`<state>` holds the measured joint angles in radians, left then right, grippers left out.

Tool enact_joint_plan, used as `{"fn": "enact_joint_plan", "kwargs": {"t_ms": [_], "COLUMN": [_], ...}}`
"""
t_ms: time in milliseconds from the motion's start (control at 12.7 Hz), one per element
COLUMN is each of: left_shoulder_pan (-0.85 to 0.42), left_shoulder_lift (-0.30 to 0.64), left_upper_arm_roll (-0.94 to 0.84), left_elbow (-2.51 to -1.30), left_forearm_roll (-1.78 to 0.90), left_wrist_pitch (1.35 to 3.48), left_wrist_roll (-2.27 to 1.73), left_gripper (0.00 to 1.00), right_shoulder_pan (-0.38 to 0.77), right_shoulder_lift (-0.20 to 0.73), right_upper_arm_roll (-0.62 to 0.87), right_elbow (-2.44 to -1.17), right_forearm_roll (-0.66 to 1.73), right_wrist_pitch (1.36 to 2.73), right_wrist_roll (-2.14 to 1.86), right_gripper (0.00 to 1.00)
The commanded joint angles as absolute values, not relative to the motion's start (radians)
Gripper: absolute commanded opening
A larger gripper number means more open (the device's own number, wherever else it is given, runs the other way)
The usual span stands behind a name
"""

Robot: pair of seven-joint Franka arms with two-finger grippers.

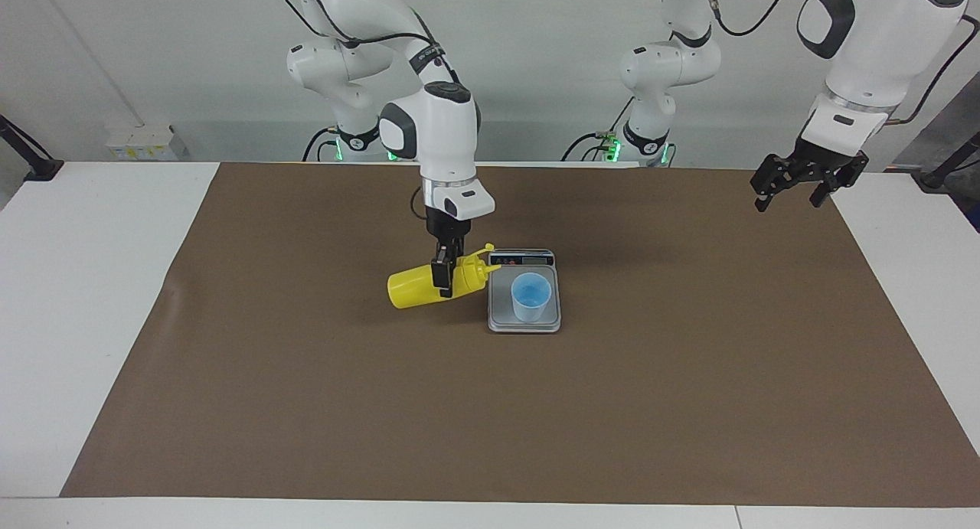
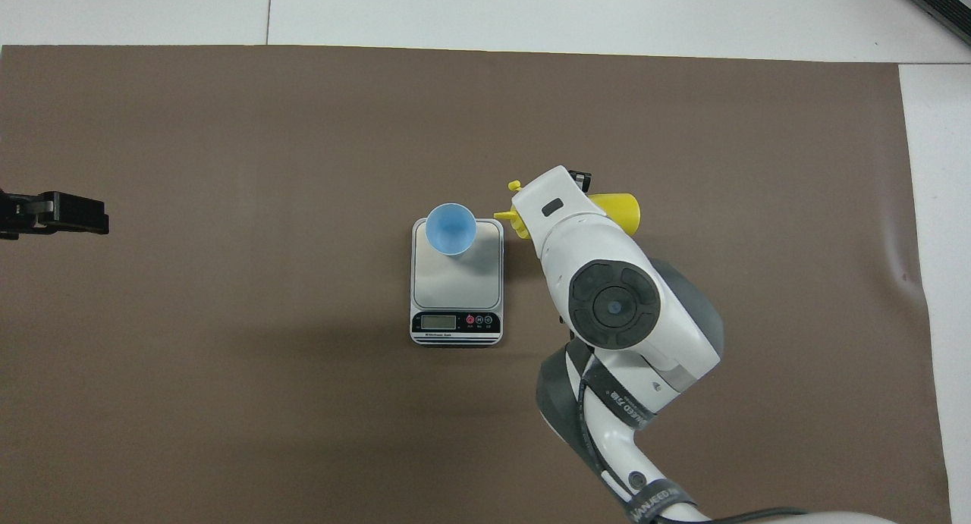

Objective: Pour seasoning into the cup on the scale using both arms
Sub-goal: 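Carry the yellow bottle with the right gripper over the cup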

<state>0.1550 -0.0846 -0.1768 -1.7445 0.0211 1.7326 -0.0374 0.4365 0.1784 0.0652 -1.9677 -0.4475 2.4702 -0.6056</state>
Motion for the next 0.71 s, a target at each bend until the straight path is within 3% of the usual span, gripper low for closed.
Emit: {"fn": "enact_joint_plan", "kwargs": {"t_ms": [0, 236, 630], "left_shoulder_pan": [0.166, 0.166, 0.166], "left_shoulder_lift": [-0.106, -0.106, -0.106], "left_upper_arm_roll": [-0.183, -0.183, -0.183], "left_elbow": [-1.756, -1.756, -1.756], "left_forearm_roll": [0.031, 0.031, 0.031], "left_wrist_pitch": [1.720, 1.720, 1.720], "left_wrist_roll": [-0.034, -0.034, -0.034], "left_gripper": [1.00, 1.00, 1.00], "right_shoulder_pan": [0.449, 0.474, 0.570], "right_shoulder_lift": [0.196, 0.212, 0.330], "right_upper_arm_roll": [0.066, 0.066, 0.066], "right_elbow": [-1.924, -1.914, -1.803], "right_forearm_roll": [-0.555, -0.609, -0.765], "right_wrist_pitch": [2.409, 2.376, 2.258], "right_wrist_roll": [-0.548, -0.537, -0.398], "right_gripper": [0.12, 0.07, 0.01]}}
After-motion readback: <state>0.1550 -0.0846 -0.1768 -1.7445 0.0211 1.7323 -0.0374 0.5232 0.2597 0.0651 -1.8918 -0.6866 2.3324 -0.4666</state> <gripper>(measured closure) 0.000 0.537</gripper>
